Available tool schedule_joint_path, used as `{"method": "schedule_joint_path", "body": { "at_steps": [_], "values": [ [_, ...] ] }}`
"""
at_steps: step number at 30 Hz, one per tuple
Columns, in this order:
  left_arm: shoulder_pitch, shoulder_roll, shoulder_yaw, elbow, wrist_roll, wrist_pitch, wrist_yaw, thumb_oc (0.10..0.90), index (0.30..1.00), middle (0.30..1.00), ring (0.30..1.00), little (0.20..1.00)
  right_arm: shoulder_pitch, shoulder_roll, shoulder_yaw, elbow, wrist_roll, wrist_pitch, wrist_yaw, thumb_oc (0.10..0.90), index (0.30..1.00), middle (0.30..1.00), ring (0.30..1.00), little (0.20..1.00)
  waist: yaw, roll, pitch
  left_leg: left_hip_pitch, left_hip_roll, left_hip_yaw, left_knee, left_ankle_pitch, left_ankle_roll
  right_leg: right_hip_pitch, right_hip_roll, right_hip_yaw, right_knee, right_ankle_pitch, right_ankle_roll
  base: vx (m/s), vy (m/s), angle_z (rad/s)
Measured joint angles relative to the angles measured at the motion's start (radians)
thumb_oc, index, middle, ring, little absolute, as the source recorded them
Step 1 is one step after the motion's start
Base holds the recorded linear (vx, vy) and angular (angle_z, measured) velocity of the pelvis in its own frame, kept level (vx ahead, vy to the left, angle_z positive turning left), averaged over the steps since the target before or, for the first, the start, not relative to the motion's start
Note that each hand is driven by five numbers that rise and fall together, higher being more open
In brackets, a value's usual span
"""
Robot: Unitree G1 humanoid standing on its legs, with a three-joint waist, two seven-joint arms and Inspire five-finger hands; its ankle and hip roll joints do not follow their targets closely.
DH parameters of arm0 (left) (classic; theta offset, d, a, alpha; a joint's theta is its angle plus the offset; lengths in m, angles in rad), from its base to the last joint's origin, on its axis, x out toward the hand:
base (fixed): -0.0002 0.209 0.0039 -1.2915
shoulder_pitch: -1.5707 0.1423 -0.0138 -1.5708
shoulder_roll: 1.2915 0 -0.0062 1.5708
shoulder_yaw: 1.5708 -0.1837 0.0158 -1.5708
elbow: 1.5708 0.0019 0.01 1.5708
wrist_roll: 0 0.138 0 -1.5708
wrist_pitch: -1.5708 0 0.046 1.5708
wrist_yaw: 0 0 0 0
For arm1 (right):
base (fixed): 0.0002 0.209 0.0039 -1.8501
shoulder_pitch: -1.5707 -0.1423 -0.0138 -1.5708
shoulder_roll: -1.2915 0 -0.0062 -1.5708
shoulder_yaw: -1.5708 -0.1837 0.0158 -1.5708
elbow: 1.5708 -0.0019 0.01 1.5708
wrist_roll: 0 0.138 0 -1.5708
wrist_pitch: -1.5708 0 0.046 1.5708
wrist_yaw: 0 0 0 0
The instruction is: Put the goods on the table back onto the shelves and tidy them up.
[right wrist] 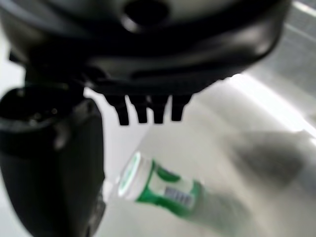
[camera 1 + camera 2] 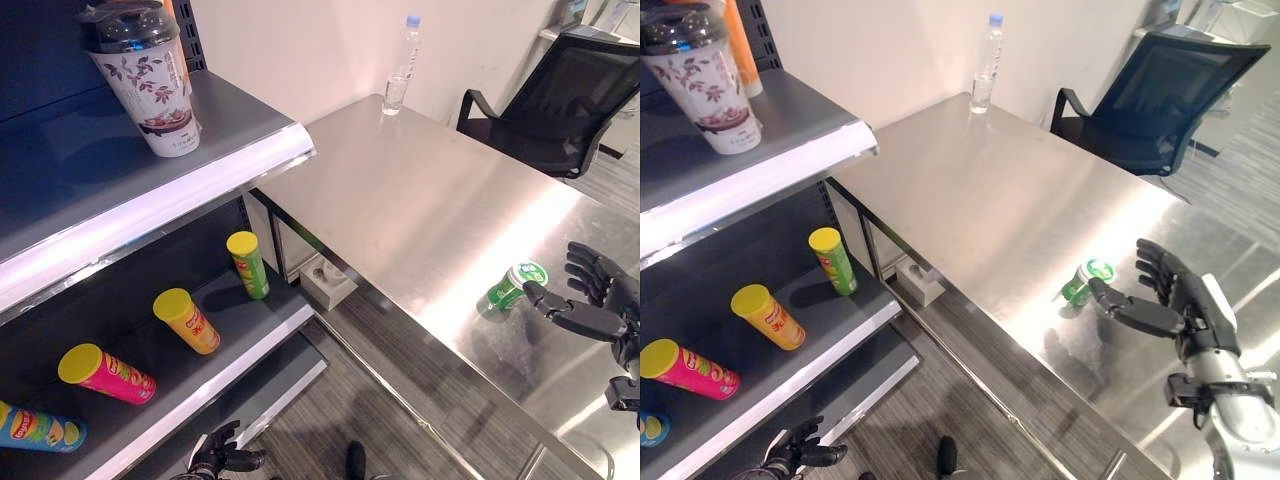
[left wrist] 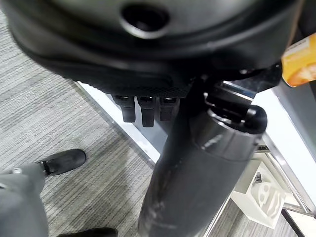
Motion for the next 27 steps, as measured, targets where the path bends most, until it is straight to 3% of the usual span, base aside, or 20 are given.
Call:
{"method": "schedule_joint_path", "body": {
  "at_steps": [10,17,24,27],
  "values": [
    [0.008,0.0,0.0,0.001,0.0,0.0,0.0,0.8,0.9,0.9,0.9,0.9,0.007,-0.003,0.02,0.002,-0.159,0.012,0.012,0.8,0.9,0.9,0.9,0.9,0.005,0.001,0.001,0.0,0.0,-0.001,0.0,0.0,0.0,0.0,-0.001,-0.001,0.0,0.0,0.0,0.0,0.0,0.0],
    [0.009,0.0,0.0,0.0,0.0,0.0,0.0,0.8,0.9,0.9,0.9,0.9,0.013,-0.008,0.021,0.004,-0.257,0.013,0.0,0.8,0.9,0.9,0.9,0.9,0.005,0.016,0.015,-0.012,0.0,-0.004,-0.001,0.0,0.0,-0.002,-0.001,-0.003,0.0,-0.001,0.001,0.0,0.0,0.0],
    [0.008,-0.001,0.001,0.002,0.001,0.0,0.002,0.8,0.9,0.9,0.9,0.9,-0.019,0.021,0.055,0.011,-0.378,0.013,-0.103,0.8,0.9,0.9,0.9,0.9,0.02,0.018,0.018,-0.011,-0.001,-0.009,0.0,0.0,0.0,-0.003,-0.002,-0.007,-0.001,-0.002,0.002,0.0,0.0,0.0],
    [0.009,-0.001,0.003,0.004,0.001,0.0,0.004,0.8,0.9,0.9,0.9,0.9,-0.06,0.094,0.066,0.013,-0.421,0.013,-0.159,0.8,0.9,0.9,0.9,0.9,0.022,0.016,0.025,-0.011,0.0,-0.012,0.0,0.0,0.0,-0.002,-0.002,-0.01,-0.001,-0.003,0.003,0.02,0.001,0.02]
  ]
}}
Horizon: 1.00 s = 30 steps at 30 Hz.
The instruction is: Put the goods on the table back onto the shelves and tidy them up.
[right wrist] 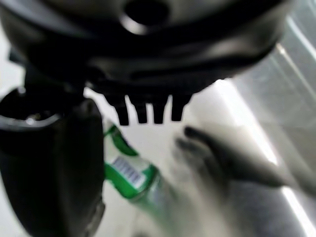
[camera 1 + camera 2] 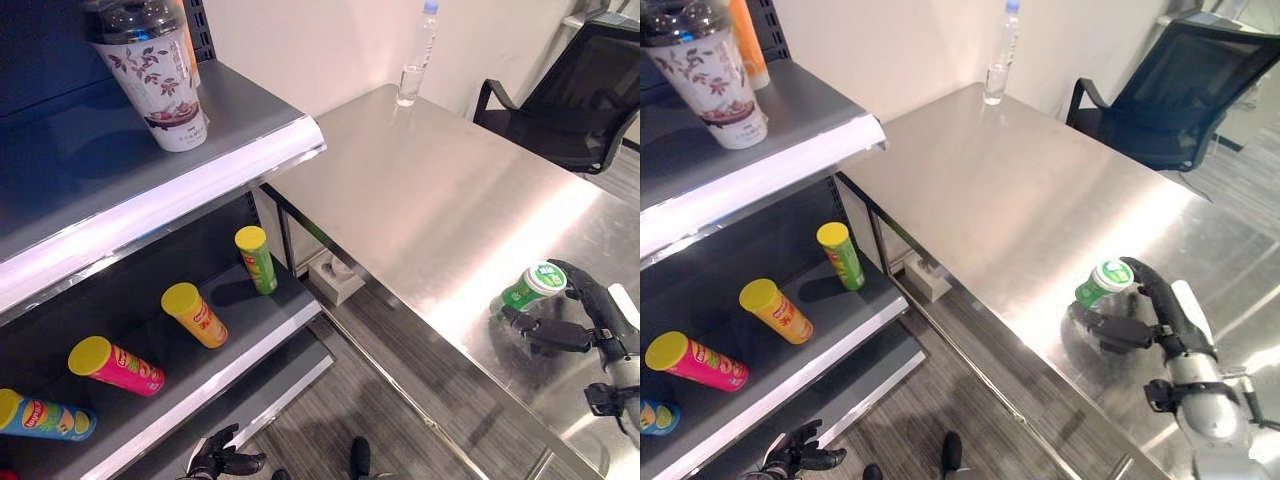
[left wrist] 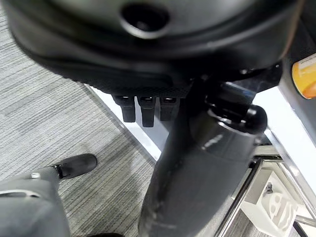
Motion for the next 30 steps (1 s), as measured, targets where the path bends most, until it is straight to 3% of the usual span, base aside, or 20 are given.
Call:
{"method": "schedule_joint_path", "body": {
  "at_steps": [8,9,10,11,17,30],
  "values": [
    [0.003,-0.003,0.0,0.004,0.02,0.001,0.017,0.8,0.9,0.9,0.9,0.9,-0.027,0.068,0.019,0.001,-0.056,0.001,-0.076,0.8,0.9,0.9,0.9,0.9,0.006,0.008,0.008,0.009,0.0,-0.023,0.0,0.001,0.0,0.017,-0.003,-0.022,0.0,-0.004,0.006,0.02,0.0,0.09],
    [0.003,-0.003,0.0,0.004,0.02,0.001,0.02,0.8,0.9,0.9,0.9,0.9,-0.031,0.068,0.024,0.001,-0.059,0.001,-0.077,0.551,0.526,0.526,0.526,0.526,0.008,0.008,0.008,0.012,0.0,-0.025,0.0,0.001,0.0,0.02,-0.003,-0.024,0.0,-0.006,0.008,0.01,0.0,0.03],
    [0.003,-0.003,0.0,0.004,0.02,0.001,0.02,0.8,0.9,0.9,0.9,0.9,-0.036,0.068,0.03,0.002,-0.061,0.001,-0.078,0.551,0.526,0.526,0.526,0.526,0.009,0.008,0.008,0.011,0.0,-0.026,0.0,0.001,0.0,0.02,-0.003,-0.025,0.0,-0.006,0.009,0.0,0.0,0.0],
    [0.003,-0.003,0.0,0.004,0.02,0.001,0.02,0.8,0.9,0.9,0.9,0.9,-0.04,0.068,0.037,0.002,-0.061,0.001,-0.082,0.4,0.3,0.3,0.3,0.3,0.009,0.008,0.008,0.012,0.0,-0.026,0.0,0.001,0.0,0.02,-0.003,-0.025,0.0,-0.006,0.009,0.0,0.0,0.0],
    [0.002,-0.004,-0.002,0.004,0.02,0.001,0.021,0.8,0.9,0.9,0.9,0.9,-0.054,0.083,0.048,0.002,-0.087,0.001,-0.137,0.4,0.3,0.3,0.3,0.3,0.021,0.008,0.009,0.012,0.0,-0.038,-0.001,0.0,0.0,0.032,-0.005,-0.035,0.0,-0.011,0.014,0.01,0.001,0.05],
    [0.0,-0.004,-0.002,-0.003,0.021,0.001,0.022,0.8,0.9,0.9,0.9,0.9,-0.108,0.085,0.038,-0.014,-0.074,0.001,-0.142,0.4,0.3,0.3,0.3,0.3,0.028,0.009,0.008,0.019,0.0,-0.043,0.0,0.001,0.0,0.035,-0.006,-0.043,0.0,-0.007,0.009,0.0,0.0,0.0]
  ]
}}
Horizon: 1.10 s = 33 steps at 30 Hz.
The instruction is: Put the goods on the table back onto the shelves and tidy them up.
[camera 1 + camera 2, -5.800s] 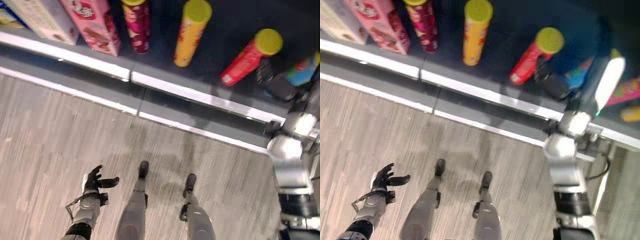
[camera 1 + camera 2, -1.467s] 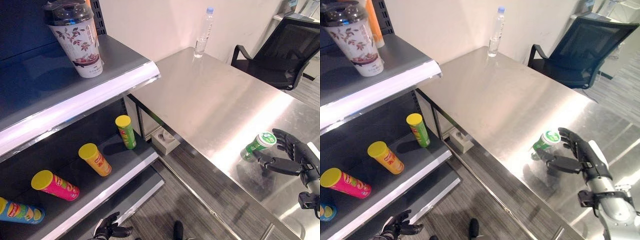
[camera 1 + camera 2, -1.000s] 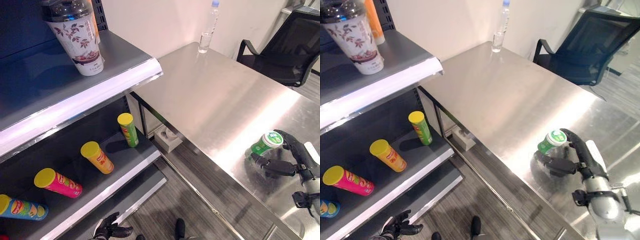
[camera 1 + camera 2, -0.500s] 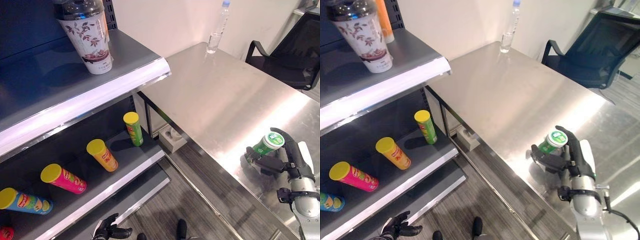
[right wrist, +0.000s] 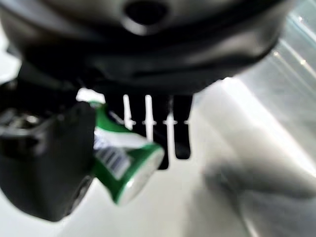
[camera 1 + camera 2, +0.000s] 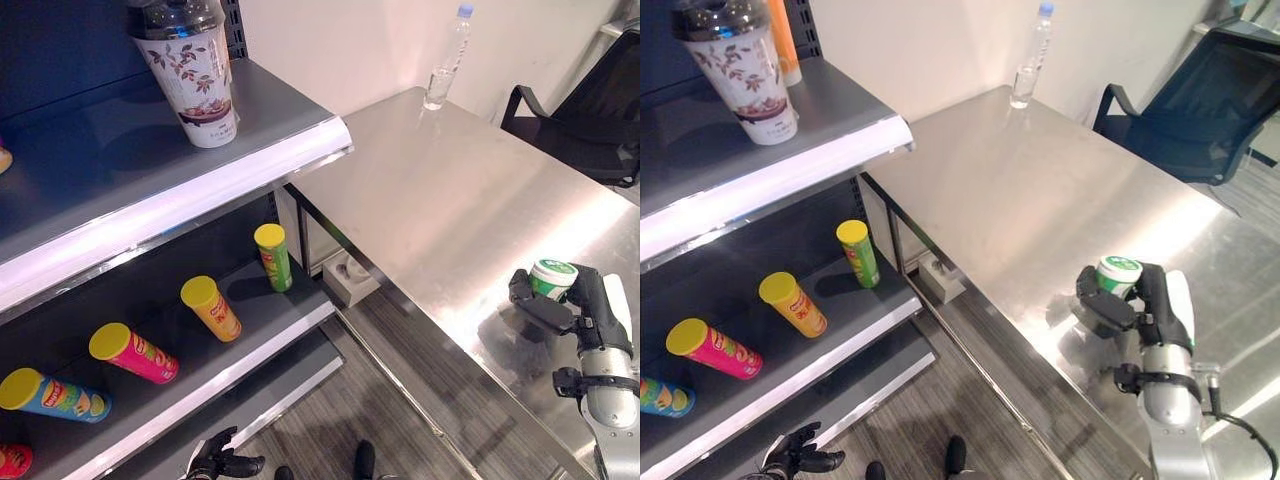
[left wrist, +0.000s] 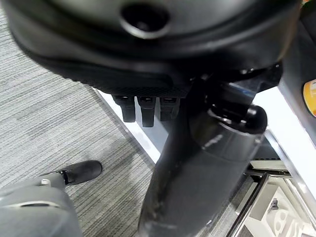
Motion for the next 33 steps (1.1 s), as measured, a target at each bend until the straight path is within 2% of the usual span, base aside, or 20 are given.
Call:
{"method": "schedule_joint_path", "body": {
  "at_steps": [6,10,12,14,15,17,18,20,21,24,26,27,30,31,32,33],
  "values": [
    [-0.001,0.0,-0.001,0.0,0.0,0.0,0.0,0.8,0.9,0.9,0.9,0.9,-0.096,-0.026,-0.052,-0.119,0.062,-0.014,-0.018,0.4,0.3,0.3,0.3,0.3,0.004,0.009,-0.002,0.006,0.0,-0.009,-0.002,0.0,0.0,0.019,-0.001,-0.009,0.0,-0.005,0.005,0.0,-0.009,0.05],
    [0.0,-0.001,-0.007,0.001,-0.001,0.0,-0.001,0.8,0.9,0.9,0.9,0.9,-0.286,-0.06,-0.06,-0.164,0.164,-0.057,-0.049,0.4,0.3,0.3,0.3,0.3,0.02,0.016,-0.006,0.012,-0.002,-0.036,-0.005,0.001,-0.002,0.038,-0.004,-0.034,0.0,-0.007,0.003,-0.01,-0.025,0.18],
    [-0.001,-0.001,-0.01,0.003,-0.001,0.0,-0.001,0.8,0.9,0.9,0.9,0.9,-0.374,-0.06,-0.02,-0.177,0.216,-0.075,-0.061,0.4,0.3,0.3,0.3,0.3,0.029,0.019,-0.009,0.011,-0.002,-0.043,-0.005,0.002,-0.004,0.04,-0.005,-0.04,0.001,-0.006,0.002,-0.04,-0.036,0.14],
    [-0.007,-0.001,-0.026,0.021,-0.001,0.002,-0.001,0.8,0.9,0.9,0.9,0.9,-0.464,-0.066,0.08,-0.199,0.287,-0.091,-0.057,0.4,0.3,0.3,0.3,0.3,0.03,0.024,-0.014,0.016,-0.002,-0.066,-0.003,0.005,-0.006,0.058,-0.006,-0.064,0.0,-0.012,-0.006,-0.05,-0.036,0.33],
    [-0.007,0.0,-0.035,0.021,-0.002,0.001,0.0,0.8,0.9,0.9,0.9,0.9,-0.489,-0.063,0.126,-0.206,0.306,-0.104,-0.052,0.4,0.3,0.3,0.3,0.3,0.054,0.026,-0.017,0.019,-0.002,-0.078,-0.004,0.005,-0.006,0.065,-0.006,-0.072,0.001,-0.014,-0.009,-0.03,-0.023,0.27],
    [-0.016,-0.004,-0.045,0.031,-0.002,0.002,-0.001,0.8,0.9,0.9,0.9,0.9,-0.559,-0.062,0.226,-0.208,0.335,-0.111,-0.041,0.4,0.3,0.3,0.3,0.3,0.068,0.025,-0.018,0.018,-0.001,-0.089,-0.002,0.007,-0.009,0.068,-0.007,-0.085,0.001,-0.016,-0.009,-0.05,-0.033,0.21],
    [-0.022,-0.005,-0.045,0.031,-0.002,0.003,-0.002,0.8,0.9,0.9,0.9,0.9,-0.564,-0.064,0.242,-0.213,0.338,-0.117,-0.028,0.4,0.3,0.3,0.3,0.3,0.08,0.022,-0.019,0.014,-0.001,-0.098,-0.001,0.009,-0.01,0.068,-0.007,-0.092,0.0,-0.017,-0.009,-0.08,-0.068,0.37],
    [-0.024,-0.011,-0.044,0.039,-0.006,0.004,0.009,0.8,0.9,0.9,0.9,0.9,-0.72,-0.033,0.411,-0.141,0.366,-0.114,-0.018,0.4,0.3,0.3,0.3,0.3,0.136,0.012,-0.023,0.012,-0.002,-0.14,0.0,0.019,-0.018,0.088,-0.009,-0.123,0.0,-0.026,-0.003,-0.1,-0.133,0.68],
    [-0.016,-0.007,-0.042,0.043,-0.022,0.004,0.023,0.8,0.9,0.9,0.9,0.9,-0.753,-0.021,0.449,-0.142,0.38,-0.11,-0.007,0.4,0.3,0.3,0.3,0.3,0.179,-0.003,-0.028,0.002,-0.002,-0.173,0.0,0.026,-0.026,0.099,-0.009,-0.149,0.001,-0.035,-0.008,-0.11,-0.167,0.75],
    [-0.007,-0.002,-0.042,0.047,-0.034,0.008,0.026,0.8,0.9,0.9,0.9,0.9,-0.811,-0.017,0.489,-0.142,0.386,-0.109,-0.001,0.4,0.3,0.3,0.3,0.3,0.204,-0.014,-0.032,-0.002,-0.005,-0.221,0.001,0.033,-0.032,0.111,-0.011,-0.172,0.0,-0.046,-0.006,-0.08,-0.114,0.62],
    [0.008,0.007,-0.04,0.045,-0.066,0.008,0.043,0.8,0.9,0.9,0.9,0.9,-0.879,-0.004,0.497,-0.124,0.384,-0.109,-0.002,0.4,0.3,0.3,0.3,0.3,0.245,-0.024,-0.032,-0.036,-0.01,-0.266,0.014,0.05,-0.045,0.125,-0.009,-0.178,0.0,-0.059,0.002,-0.14,-0.182,0.91],
    [0.009,0.009,-0.041,0.04,-0.076,0.008,0.045,0.8,0.9,0.9,0.9,0.9,-0.917,-0.005,0.503,-0.113,0.38,-0.108,-0.003,0.4,0.3,0.3,0.3,0.3,0.274,-0.026,-0.031,-0.051,-0.008,-0.286,0.012,0.067,-0.072,0.127,-0.007,-0.214,0.0,-0.065,-0.005,-0.16,-0.161,1.01],
    [0.009,0.006,-0.041,0.039,-0.102,0.007,0.044,0.8,0.9,0.9,0.9,0.9,-0.919,0.018,0.503,-0.115,0.378,-0.108,-0.009,0.4,0.3,0.3,0.3,0.3,0.29,-0.022,-0.027,-0.075,-0.013,-0.329,0.013,0.089,-0.098,0.142,-0.004,-0.293,-0.001,-0.087,-0.006,-0.15,-0.064,0.84],
    [0.009,0.007,-0.041,0.039,-0.103,0.007,0.046,0.8,0.9,0.9,0.9,0.9,-0.922,0.014,0.506,-0.113,0.375,-0.109,-0.009,0.4,0.3,0.3,0.3,0.3,0.303,-0.02,-0.022,-0.086,-0.006,-0.323,0.014,0.095,-0.107,0.142,-0.002,-0.306,0.001,-0.086,-0.01,-0.2,0.024,0.56],
    [0.009,0.01,-0.041,0.04,-0.106,0.009,0.047,0.8,0.9,0.9,0.9,0.9,-0.931,0.001,0.517,-0.106,0.372,-0.109,-0.01,0.4,0.3,0.3,0.3,0.3,0.302,-0.022,-0.015,-0.11,-0.002,-0.28,0.021,0.102,-0.124,0.139,-0.006,-0.325,0.0,-0.086,-0.018,-0.15,0.037,0.47],
    [0.013,0.014,-0.035,0.041,-0.122,0.013,0.049,0.8,0.9,0.9,0.9,0.9,-0.939,-0.012,0.541,-0.103,0.371,-0.102,-0.01,0.4,0.3,0.3,0.3,0.3,0.297,-0.028,-0.005,-0.126,0.037,-0.119,0.051,0.051,-0.071,0.125,-0.017,-0.339,0.012,-0.083,-0.054,-0.17,0.056,0.22]
  ]
}}
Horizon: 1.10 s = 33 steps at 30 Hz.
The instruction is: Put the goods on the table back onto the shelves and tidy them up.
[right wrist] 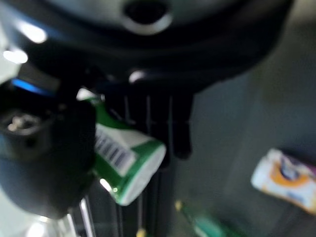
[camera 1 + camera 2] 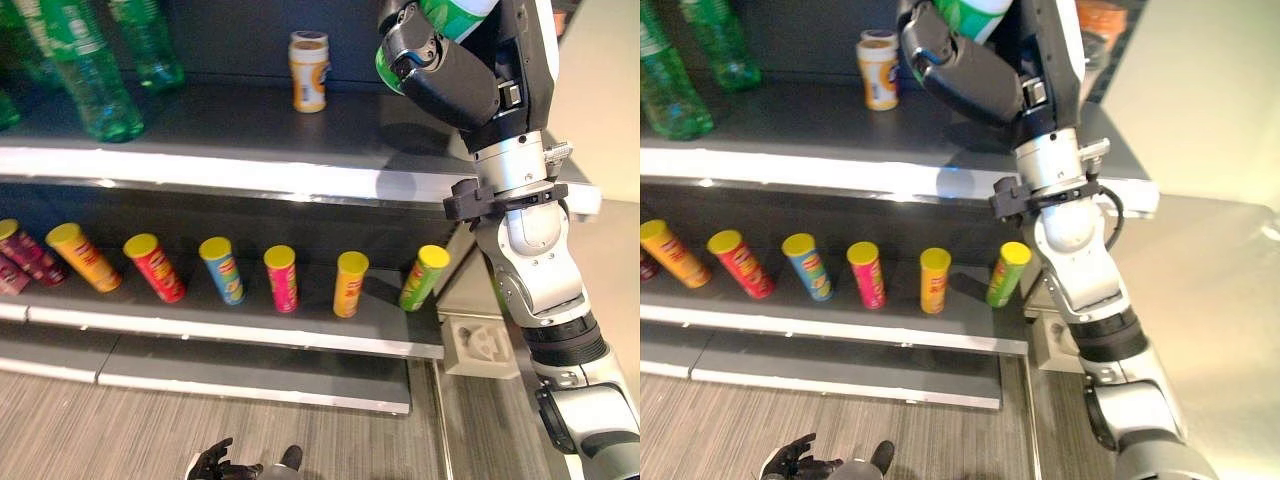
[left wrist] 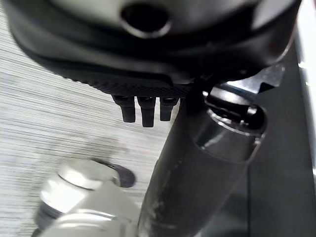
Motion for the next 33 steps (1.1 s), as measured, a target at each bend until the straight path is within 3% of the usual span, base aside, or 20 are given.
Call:
{"method": "schedule_joint_path", "body": {
  "at_steps": [1,2,3,4,5,6,7,8,9,10,14,16,21,23,24,25,26,27,28,33],
  "values": [
    [0.007,0.001,0.029,0.001,-0.005,-0.001,-0.001,0.8,0.9,0.9,0.9,0.9,-0.005,0.001,0.028,-0.001,0.0,0.007,-0.004,0.4,0.3,0.3,0.3,0.3,0.002,-0.011,0.01,-0.002,0.033,0.124,0.04,-0.016,0.024,-0.004,-0.013,0.006,0.008,-0.008,-0.011,-0.05,0.034,-0.03],
    [0.013,0.012,0.046,0.001,-0.018,0.0,0.006,0.8,0.9,0.9,0.9,0.9,-0.005,0.005,0.055,-0.001,-0.003,0.013,0.001,0.4,0.3,0.3,0.3,0.3,-0.007,-0.027,0.018,0.002,0.051,0.139,0.08,-0.02,0.025,-0.002,-0.03,0.008,0.012,-0.007,-0.01,-0.06,0.043,-0.17],
    [0.014,0.029,0.047,0.002,-0.019,0.0,0.013,0.8,0.9,0.9,0.9,0.9,-0.005,0.014,0.079,-0.001,-0.003,0.02,0.008,0.4,0.3,0.3,0.3,0.3,-0.024,-0.046,0.026,0.006,0.055,0.117,0.119,-0.022,0.01,-0.002,-0.055,0.011,0.027,-0.011,0.0,-0.12,0.085,0.03],
    [0.014,0.032,0.043,0.001,-0.019,0.0,0.015,0.8,0.9,0.9,0.9,0.9,-0.006,0.01,0.091,-0.001,-0.005,0.023,0.018,0.4,0.3,0.3,0.3,0.3,-0.04,-0.041,0.025,0.019,0.065,0.104,0.127,0.002,-0.013,-0.003,-0.068,0.01,0.046,-0.014,0.015,-0.15,0.147,0.22],
    [0.011,0.027,0.033,-0.004,-0.02,-0.002,0.017,0.8,0.9,0.9,0.9,0.9,-0.007,0.0,0.094,0.0,-0.012,0.022,0.02,0.4,0.3,0.3,0.3,0.3,-0.059,-0.011,0.022,0.031,0.084,0.073,0.133,0.032,-0.048,-0.005,-0.07,0.006,0.068,-0.016,0.029,-0.11,0.124,0.22],
    [-0.004,0.024,0.034,-0.002,-0.02,-0.003,0.011,0.8,0.9,0.9,0.9,0.9,-0.02,-0.001,0.101,0.02,-0.022,0.019,0.018,0.4,0.3,0.3,0.3,0.3,-0.076,-0.003,0.019,0.022,0.077,0.031,0.141,-0.005,-0.06,-0.031,-0.095,0.002,0.087,-0.013,0.038,-0.04,0.2,0.07],
    [-0.015,0.021,0.035,0.004,-0.02,-0.003,0.013,0.8,0.9,0.9,0.9,0.9,-0.037,-0.005,0.113,0.037,-0.026,0.03,0.021,0.4,0.3,0.3,0.3,0.3,-0.081,-0.004,0.022,0.009,0.059,0.021,0.144,-0.019,-0.046,-0.037,-0.108,0.009,0.096,-0.001,0.063,0.0,0.242,0.32],
    [-0.053,0.02,0.034,0.008,-0.02,-0.003,0.014,0.8,0.9,0.9,0.9,0.9,-0.033,-0.024,0.101,0.066,-0.034,0.043,0.03,0.4,0.3,0.3,0.3,0.3,-0.114,0.0,0.017,0.032,0.015,0.011,0.051,-0.034,0.018,-0.038,-0.147,-0.001,0.093,0.027,0.096,0.0,0.316,0.36],
    [-0.067,0.021,0.033,0.008,-0.02,-0.004,0.013,0.8,0.9,0.9,0.9,0.9,-0.034,-0.026,0.097,0.09,-0.036,0.057,0.035,0.4,0.3,0.3,0.3,0.3,-0.112,-0.009,0.012,0.038,-0.018,0.008,0.026,-0.023,0.037,-0.038,-0.171,0.005,0.092,0.036,0.103,0.0,0.335,0.57],
    [-0.072,0.02,0.03,-0.002,-0.02,-0.005,0.013,0.8,0.9,0.9,0.9,0.9,-0.034,-0.024,0.097,0.113,-0.04,0.067,0.036,0.4,0.3,0.3,0.3,0.3,-0.111,-0.014,0.006,0.053,-0.047,0.005,-0.003,-0.012,0.055,-0.033,-0.197,0.005,0.087,0.047,0.12,-0.02,0.32,0.26],
    [-0.068,0.043,0.034,-0.009,-0.017,-0.011,0.016,0.8,0.9,0.9,0.9,0.9,-0.032,-0.016,0.1,0.095,-0.091,0.078,0.038,0.4,0.3,0.3,0.3,0.3,-0.108,-0.017,0.0,0.064,-0.12,-0.018,-0.019,-0.001,0.088,-0.024,-0.259,0.017,0.076,0.072,0.123,-0.03,0.246,0.24],
    [-0.059,0.066,0.033,-0.001,-0.016,-0.003,0.016,0.8,0.9,0.9,0.9,0.9,-0.034,-0.011,0.099,0.084,-0.111,0.077,0.038,0.4,0.3,0.3,0.3,0.3,-0.109,-0.02,-0.002,0.066,-0.129,-0.015,-0.02,-0.002,0.089,-0.028,-0.265,0.043,0.073,0.074,0.123,-0.04,0.19,-0.06],
    [-0.039,0.077,0.032,-0.007,-0.008,-0.004,0.012,0.8,0.9,0.9,0.9,0.9,-0.05,-0.004,0.103,0.124,-0.124,0.081,0.033,0.4,0.3,0.3,0.3,0.3,-0.079,-0.022,-0.003,0.065,-0.131,0.025,-0.02,-0.004,0.09,-0.047,-0.269,0.093,0.064,0.086,0.174,-0.04,0.118,-0.21],
    [-0.034,0.078,0.016,-0.01,0.007,-0.004,0.009,0.8,0.9,0.9,0.9,0.9,-0.052,-0.026,0.098,0.164,-0.144,0.09,0.016,0.4,0.3,0.3,0.3,0.3,-0.091,-0.02,-0.002,0.054,-0.126,0.009,-0.017,-0.004,0.091,-0.062,-0.267,0.151,0.095,0.067,0.191,0.0,0.028,0.12],
    [-0.039,0.08,0.005,-0.011,0.013,-0.003,0.007,0.8,0.9,0.9,0.9,0.9,-0.051,-0.053,0.092,0.174,-0.144,0.091,0.013,0.4,0.3,0.3,0.3,0.3,-0.108,-0.024,0.0,0.039,-0.127,-0.01,-0.017,-0.007,0.094,-0.07,-0.262,0.23,0.115,0.047,0.205,0.05,-0.069,0.5],
    [-0.04,0.085,-0.007,-0.012,0.013,-0.004,0.009,0.8,0.9,0.9,0.9,0.9,-0.051,-0.08,0.085,0.187,-0.144,0.094,0.008,0.4,0.3,0.3,0.3,0.3,-0.121,-0.025,0.0,0.035,-0.122,-0.032,-0.015,-0.003,0.098,-0.074,-0.249,0.355,0.13,0.027,0.209,0.05,-0.089,0.49],
    [-0.042,0.088,-0.009,-0.013,0.013,-0.005,0.007,0.8,0.9,0.9,0.9,0.9,-0.052,-0.09,0.077,0.192,-0.144,0.101,0.001,0.4,0.3,0.3,0.3,0.3,-0.126,-0.031,0.0,0.033,-0.114,-0.042,-0.022,0.015,0.094,-0.072,-0.244,0.393,0.124,0.024,0.212,0.06,-0.092,0.38],
    [-0.044,0.091,-0.009,-0.012,0.013,-0.005,0.008,0.8,0.9,0.9,0.9,0.9,-0.052,-0.09,0.072,0.198,-0.143,0.104,-0.006,0.4,0.3,0.3,0.3,0.3,-0.126,-0.039,-0.002,0.034,-0.109,-0.046,-0.03,0.024,0.085,-0.063,-0.237,0.391,0.104,0.024,0.211,0.08,-0.102,0.07],
    [-0.043,0.101,-0.004,-0.009,0.013,-0.005,0.01,0.8,0.9,0.9,0.9,0.9,-0.055,-0.088,0.071,0.203,-0.14,0.105,-0.01,0.4,0.3,0.3,0.3,0.3,-0.113,-0.069,-0.011,0.032,-0.108,-0.042,-0.046,0.036,0.067,-0.026,-0.218,0.385,0.008,0.026,0.21,0.08,-0.09,-0.01],
    [-0.035,0.071,-0.008,-0.007,0.012,-0.004,0.007,0.8,0.9,0.9,0.9,0.9,-0.056,-0.085,0.08,0.223,-0.14,0.104,-0.009,0.4,0.3,0.3,0.3,0.3,-0.113,-0.065,-0.01,0.035,-0.044,-0.057,-0.051,0.051,0.041,-0.003,-0.149,0.361,-0.013,0.028,0.186,0.06,-0.068,0.07]
  ]
}}
